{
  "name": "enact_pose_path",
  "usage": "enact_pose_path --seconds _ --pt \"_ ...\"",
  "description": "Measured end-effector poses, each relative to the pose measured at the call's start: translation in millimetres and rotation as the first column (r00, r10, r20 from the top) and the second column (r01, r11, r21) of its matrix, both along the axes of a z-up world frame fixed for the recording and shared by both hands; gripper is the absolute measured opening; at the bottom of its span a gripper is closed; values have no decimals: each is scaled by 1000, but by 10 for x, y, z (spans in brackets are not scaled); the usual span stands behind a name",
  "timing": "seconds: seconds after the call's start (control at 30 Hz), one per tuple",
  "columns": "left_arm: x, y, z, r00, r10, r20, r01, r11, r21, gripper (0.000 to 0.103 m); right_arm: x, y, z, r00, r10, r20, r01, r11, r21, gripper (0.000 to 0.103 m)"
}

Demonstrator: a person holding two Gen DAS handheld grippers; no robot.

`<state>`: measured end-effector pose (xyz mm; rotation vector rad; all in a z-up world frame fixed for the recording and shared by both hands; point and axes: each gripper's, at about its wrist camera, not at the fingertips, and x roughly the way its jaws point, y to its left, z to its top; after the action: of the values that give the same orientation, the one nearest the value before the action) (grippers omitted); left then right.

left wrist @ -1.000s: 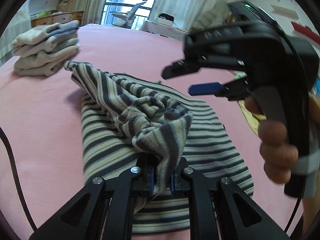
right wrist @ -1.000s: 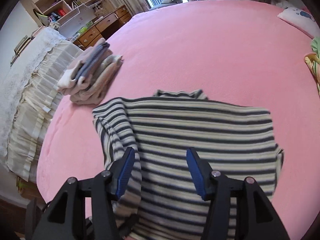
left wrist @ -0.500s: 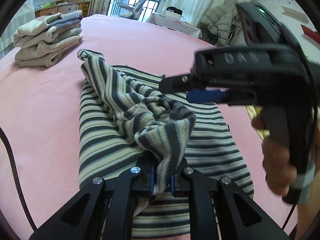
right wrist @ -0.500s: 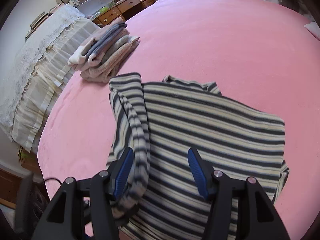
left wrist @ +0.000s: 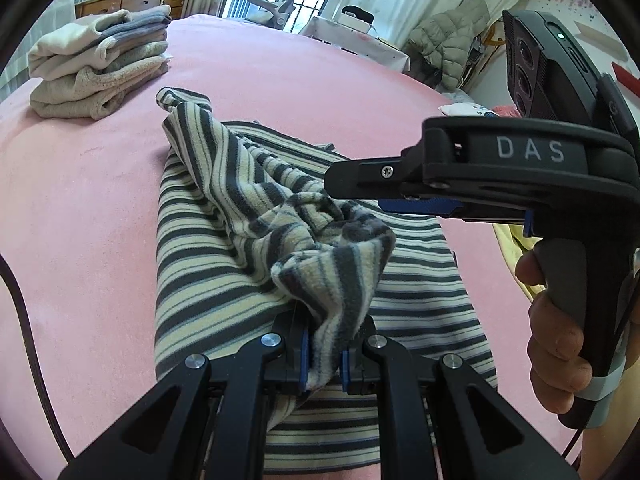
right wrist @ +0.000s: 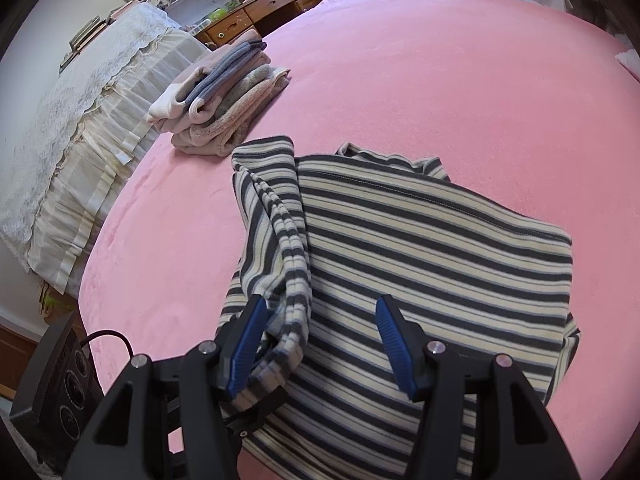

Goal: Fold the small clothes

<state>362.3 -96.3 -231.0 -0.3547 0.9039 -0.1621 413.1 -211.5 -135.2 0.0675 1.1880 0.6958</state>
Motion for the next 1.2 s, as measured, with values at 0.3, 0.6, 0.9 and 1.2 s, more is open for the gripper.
enact_pose_path --seconds 0.3,0.6,0.9,1.2 --pt "23 70 3 1000 10 -3 -10 997 -78 9 32 263 28 998 69 10 -69 997 -28 57" --pt "-10 123 -30 1000 2 18 0 994 -110 9 166 940 -70 980 198 21 -194 971 -137 57" --pt "-46 213 -4 1000 0 19 3 993 -121 9 205 1119 -301 968 242 -71 -252 948 -195 12" --pt "-92 77 176 999 -25 44 29 994 -102 9 55 597 0 990 116 82 -97 974 -204 11"
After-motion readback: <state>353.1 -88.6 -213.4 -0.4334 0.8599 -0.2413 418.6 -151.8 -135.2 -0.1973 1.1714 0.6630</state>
